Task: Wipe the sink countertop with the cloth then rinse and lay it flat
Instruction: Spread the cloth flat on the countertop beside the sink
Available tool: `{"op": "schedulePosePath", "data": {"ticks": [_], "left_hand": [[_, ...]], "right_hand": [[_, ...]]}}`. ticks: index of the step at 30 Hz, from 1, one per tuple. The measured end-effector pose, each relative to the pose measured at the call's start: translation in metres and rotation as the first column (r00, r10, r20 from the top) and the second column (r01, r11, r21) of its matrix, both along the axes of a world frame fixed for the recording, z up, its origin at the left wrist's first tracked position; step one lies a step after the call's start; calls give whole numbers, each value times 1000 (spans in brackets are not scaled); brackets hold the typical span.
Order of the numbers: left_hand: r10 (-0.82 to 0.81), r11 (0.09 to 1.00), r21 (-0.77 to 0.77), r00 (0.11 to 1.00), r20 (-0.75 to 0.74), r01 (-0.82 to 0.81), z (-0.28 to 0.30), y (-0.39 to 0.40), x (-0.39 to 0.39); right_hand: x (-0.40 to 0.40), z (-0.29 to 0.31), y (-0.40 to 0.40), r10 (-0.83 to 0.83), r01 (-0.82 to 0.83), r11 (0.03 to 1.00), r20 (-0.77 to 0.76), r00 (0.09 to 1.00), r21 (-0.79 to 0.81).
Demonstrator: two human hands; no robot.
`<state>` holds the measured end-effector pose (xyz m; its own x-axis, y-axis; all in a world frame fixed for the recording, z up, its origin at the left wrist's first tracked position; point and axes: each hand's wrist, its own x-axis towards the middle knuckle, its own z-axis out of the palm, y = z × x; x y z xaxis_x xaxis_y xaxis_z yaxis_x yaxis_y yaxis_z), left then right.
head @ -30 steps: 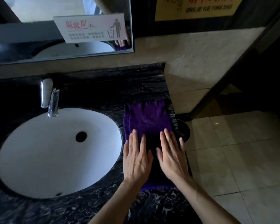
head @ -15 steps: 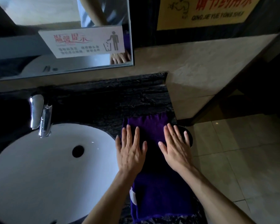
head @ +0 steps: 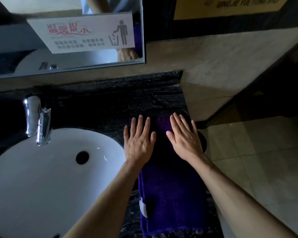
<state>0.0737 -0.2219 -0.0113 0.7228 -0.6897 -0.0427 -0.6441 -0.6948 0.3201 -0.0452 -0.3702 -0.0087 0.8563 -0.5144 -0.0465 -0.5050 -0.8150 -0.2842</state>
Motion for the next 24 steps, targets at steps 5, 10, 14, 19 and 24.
{"op": "schedulePosePath", "data": {"ticks": [5,10,14,19,24], "left_hand": [[235,946,-181,954,-184,-268,20,4,38],[187,979,-9,908,-374,-205,33,-1,77],[146,989,68,917,-371,-130,43,-10,78],[177,981,-8,913,-366,-194,45,-15,81],[203,925,-233,910,-363,-299,57,-28,96]], "right_hand": [[14,17,-35,-145,127,981,123,982,148],[40,35,-59,-132,138,952,-42,990,274],[53,38,-64,-248,273,862,-113,962,428],[59,45,-81,-278,293,849,-100,955,441],[74,47,-92,-401,311,769,42,915,559]]}}
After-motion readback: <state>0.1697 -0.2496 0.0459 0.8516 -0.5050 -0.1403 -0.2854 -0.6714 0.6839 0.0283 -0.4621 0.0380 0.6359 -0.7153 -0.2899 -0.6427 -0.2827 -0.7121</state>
